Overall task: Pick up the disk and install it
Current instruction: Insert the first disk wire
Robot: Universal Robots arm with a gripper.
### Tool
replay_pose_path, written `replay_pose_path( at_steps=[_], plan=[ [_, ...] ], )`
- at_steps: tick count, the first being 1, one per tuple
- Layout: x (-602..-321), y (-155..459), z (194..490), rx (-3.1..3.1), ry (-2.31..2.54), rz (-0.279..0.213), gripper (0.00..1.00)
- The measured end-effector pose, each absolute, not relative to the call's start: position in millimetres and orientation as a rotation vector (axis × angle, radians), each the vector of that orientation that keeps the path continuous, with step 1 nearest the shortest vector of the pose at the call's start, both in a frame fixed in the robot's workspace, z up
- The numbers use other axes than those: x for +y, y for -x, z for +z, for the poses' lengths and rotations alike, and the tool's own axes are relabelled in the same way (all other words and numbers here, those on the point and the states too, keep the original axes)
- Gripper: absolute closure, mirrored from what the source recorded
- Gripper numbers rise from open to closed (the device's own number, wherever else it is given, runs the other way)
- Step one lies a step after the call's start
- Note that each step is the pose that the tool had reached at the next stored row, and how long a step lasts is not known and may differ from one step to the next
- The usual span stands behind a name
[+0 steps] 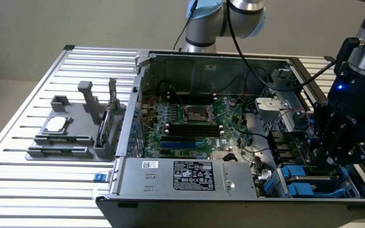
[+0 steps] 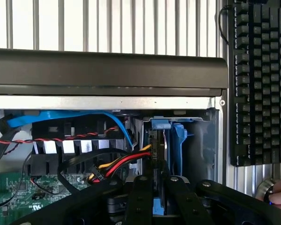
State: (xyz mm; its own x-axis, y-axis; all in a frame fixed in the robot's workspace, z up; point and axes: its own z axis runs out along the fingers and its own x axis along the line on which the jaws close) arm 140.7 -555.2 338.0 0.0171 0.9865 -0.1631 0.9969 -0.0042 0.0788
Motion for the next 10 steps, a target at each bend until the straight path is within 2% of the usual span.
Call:
replay_pose_path(
  at_steps=[10],
  plan=[
    [-551.3,-140.3,335.9,2.077,-2.103,-0.103,0.84]
  ],
)
